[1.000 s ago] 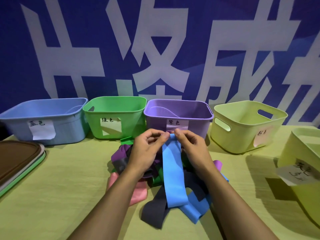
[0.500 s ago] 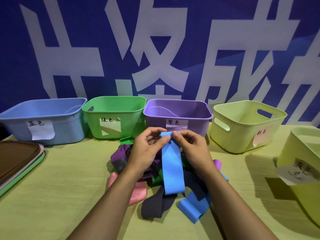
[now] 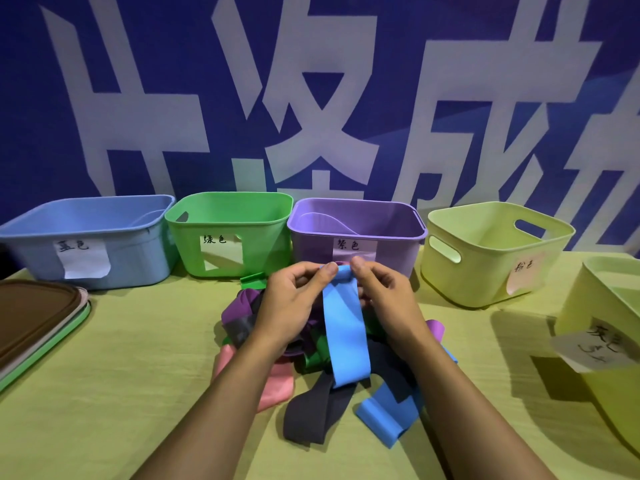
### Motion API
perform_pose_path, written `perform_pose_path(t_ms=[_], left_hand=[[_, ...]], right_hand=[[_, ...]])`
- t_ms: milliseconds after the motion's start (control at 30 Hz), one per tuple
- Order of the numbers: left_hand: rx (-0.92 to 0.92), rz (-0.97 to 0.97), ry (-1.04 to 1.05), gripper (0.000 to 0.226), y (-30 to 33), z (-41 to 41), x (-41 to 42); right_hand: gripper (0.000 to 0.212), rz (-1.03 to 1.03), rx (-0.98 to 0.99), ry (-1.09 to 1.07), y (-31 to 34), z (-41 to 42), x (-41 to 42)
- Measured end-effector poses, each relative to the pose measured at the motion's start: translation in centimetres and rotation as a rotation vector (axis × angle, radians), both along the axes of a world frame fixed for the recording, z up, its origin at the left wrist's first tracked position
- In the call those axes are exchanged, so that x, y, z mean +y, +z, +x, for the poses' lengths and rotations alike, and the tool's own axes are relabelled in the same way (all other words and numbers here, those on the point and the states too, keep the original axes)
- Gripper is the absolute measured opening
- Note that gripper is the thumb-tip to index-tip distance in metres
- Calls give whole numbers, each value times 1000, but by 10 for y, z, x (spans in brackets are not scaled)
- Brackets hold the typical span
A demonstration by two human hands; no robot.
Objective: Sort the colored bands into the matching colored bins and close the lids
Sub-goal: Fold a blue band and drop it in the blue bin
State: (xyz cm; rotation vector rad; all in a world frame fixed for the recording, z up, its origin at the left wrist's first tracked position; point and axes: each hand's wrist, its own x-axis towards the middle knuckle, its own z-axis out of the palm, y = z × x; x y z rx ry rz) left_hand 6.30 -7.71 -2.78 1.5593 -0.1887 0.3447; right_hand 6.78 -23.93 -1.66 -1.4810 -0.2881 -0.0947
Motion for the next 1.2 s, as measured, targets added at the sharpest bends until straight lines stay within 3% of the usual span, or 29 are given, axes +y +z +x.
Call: perform_pose_path(t_ms=[167, 233, 600, 767, 867, 1100, 1200], left_hand=[[-36, -9, -1, 17, 1, -1, -2], [-37, -12, -7, 8, 0, 0, -1], [-27, -31, -10, 19, -2, 2, 0], [81, -53, -51, 58, -4, 2, -1], [86, -21, -49, 64, -6, 3, 0], [45, -71, -64, 37, -3, 0, 0], [12, -63, -54, 22, -3, 1, 0]], right_hand=[[51, -29, 64, -61, 0, 2, -2], [44, -39, 36, -77, -1, 3, -1], [8, 30, -54, 21, -7, 6, -2], [14, 26, -106, 77, -7, 6, -1], [17, 11, -121, 88, -7, 5, 0], [21, 5, 21, 97, -8, 5, -2], [47, 19, 91, 52, -8, 5, -1]])
